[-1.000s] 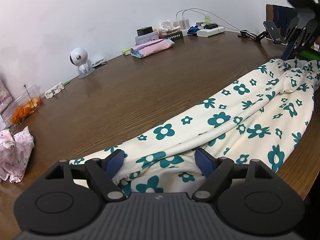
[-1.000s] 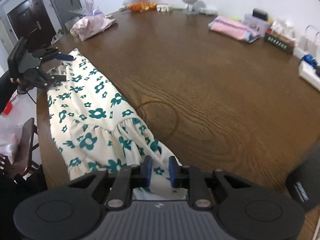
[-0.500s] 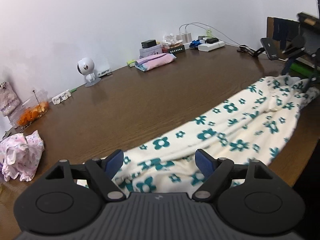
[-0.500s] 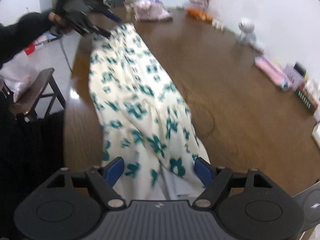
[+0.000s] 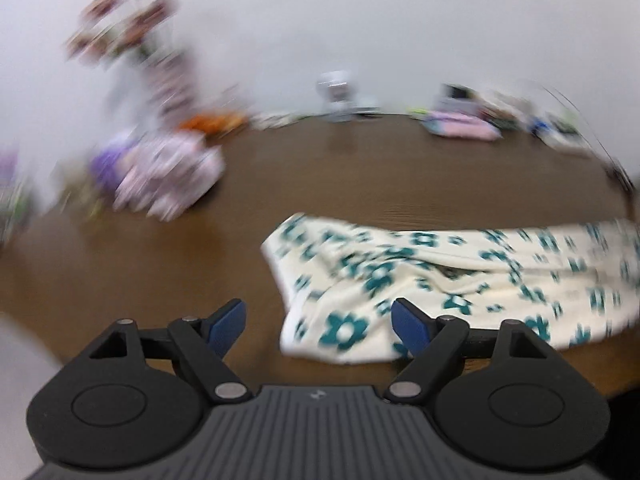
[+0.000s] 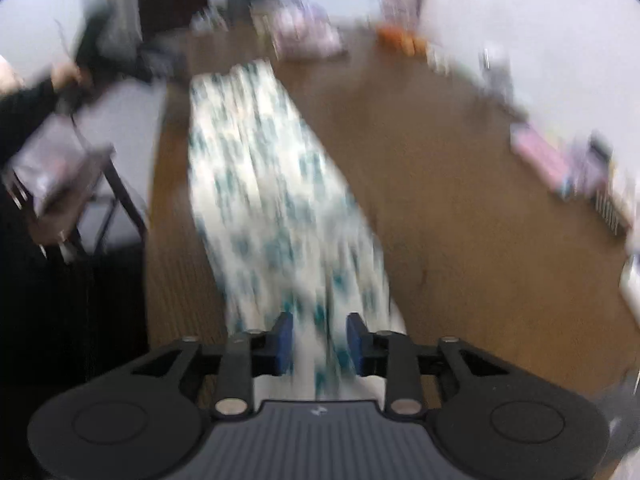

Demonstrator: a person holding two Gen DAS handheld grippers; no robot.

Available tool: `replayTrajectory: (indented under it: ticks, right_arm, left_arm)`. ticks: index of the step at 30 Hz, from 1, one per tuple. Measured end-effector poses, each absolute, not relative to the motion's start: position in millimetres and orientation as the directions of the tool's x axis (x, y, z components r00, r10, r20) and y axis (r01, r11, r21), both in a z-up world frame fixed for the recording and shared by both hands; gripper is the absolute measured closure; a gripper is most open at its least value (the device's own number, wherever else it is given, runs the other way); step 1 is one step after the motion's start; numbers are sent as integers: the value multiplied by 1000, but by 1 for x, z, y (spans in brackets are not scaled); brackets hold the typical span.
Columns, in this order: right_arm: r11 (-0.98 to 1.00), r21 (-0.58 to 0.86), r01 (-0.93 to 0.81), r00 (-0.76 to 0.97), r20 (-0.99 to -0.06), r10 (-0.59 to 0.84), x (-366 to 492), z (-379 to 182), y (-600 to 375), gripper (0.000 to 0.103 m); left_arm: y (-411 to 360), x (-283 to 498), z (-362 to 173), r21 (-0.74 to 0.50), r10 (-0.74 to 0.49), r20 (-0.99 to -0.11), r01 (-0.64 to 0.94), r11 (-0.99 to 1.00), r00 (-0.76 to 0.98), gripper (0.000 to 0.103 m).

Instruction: Fold clothes

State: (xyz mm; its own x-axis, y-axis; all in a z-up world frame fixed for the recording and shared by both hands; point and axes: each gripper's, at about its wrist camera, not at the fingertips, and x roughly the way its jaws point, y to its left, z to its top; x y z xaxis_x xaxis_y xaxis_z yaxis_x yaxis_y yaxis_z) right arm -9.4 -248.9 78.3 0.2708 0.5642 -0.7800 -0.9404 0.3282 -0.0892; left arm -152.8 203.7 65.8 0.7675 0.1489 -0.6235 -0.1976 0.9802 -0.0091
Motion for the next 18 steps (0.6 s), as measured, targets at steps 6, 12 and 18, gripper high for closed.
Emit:
replayTrajectory:
  ticks: [6, 12, 18]
  right_arm:
    - [209, -225, -952, 307, -702, 643, 13, 98, -117, 49]
    - [191, -70, -979, 183, -718, 672, 77, 63, 31, 49]
    - [260, 175, -950, 45, -744, 666, 118, 24, 111, 50]
  left_arm:
    - [227, -145, 51, -260, 91, -681, -356, 897, 726, 28]
    - [211, -140, 43, -231, 142, -681, -394, 890, 719, 38]
    - [218, -134, 41, -242, 149, -668, -403, 883, 729, 84]
